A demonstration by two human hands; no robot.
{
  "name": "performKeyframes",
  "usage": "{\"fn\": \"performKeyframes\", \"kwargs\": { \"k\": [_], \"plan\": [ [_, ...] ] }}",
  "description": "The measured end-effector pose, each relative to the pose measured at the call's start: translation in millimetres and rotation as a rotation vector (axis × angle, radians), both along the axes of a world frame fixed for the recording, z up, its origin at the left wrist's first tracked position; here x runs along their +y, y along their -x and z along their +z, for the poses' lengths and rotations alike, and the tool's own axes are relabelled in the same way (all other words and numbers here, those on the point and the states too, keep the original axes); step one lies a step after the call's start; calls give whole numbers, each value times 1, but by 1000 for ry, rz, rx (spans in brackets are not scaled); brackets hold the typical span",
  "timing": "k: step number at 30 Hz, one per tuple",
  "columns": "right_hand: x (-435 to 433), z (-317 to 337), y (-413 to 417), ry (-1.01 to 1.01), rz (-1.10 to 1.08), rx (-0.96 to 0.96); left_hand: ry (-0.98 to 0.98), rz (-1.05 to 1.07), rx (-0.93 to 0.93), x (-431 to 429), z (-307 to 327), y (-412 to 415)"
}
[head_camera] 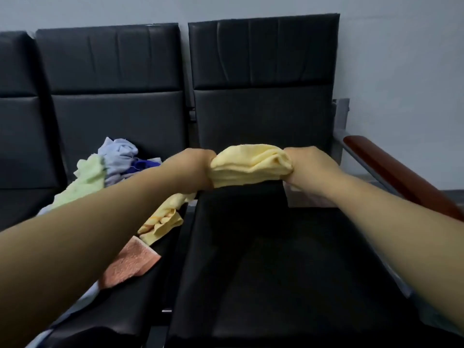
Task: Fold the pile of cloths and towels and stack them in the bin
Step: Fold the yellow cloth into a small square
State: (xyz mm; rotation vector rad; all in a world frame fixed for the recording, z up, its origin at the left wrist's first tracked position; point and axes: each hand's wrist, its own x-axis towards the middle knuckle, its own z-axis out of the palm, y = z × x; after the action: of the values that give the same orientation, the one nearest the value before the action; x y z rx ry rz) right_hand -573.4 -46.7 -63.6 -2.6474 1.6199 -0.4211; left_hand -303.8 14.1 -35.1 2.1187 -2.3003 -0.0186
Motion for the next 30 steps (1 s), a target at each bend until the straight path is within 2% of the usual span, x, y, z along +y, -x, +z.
{"fn": "performKeyframes", "kwargs": {
  "k": [3,5,8,11,13,15,17,21,24,27,30],
  "plan": [
    [21,-36,6,-223,76,8,-172,-37,13,10,-35,2],
    [27,-68,7,-368,54,50,-285,-20,89,14,-67,1],
    [27,-116,12,-558,-5,1,-433,44,216,15,-114,-3],
    [24,-137,18,-605,-31,-14,-390,29,261,14,-150,-11],
    [21,-137,16,-571,-10,-40,-335,60,429,13,-166,-15],
    [15,-137,12,-538,-23,-139,-345,66,508,10,-172,-14],
    [11,-140,7,-533,-45,-168,-358,54,483,7,-171,-14],
    [4,-148,2,-629,-66,27,-479,50,492,6,-169,-23],
    [10,-144,5,-812,-56,54,-594,19,502,14,-170,-30],
    [16,-142,10,-992,-65,-65,-596,11,481,19,-169,-35],
    [19,-145,11,-992,-189,-224,-580,90,528,24,-167,-32]
  ]
}}
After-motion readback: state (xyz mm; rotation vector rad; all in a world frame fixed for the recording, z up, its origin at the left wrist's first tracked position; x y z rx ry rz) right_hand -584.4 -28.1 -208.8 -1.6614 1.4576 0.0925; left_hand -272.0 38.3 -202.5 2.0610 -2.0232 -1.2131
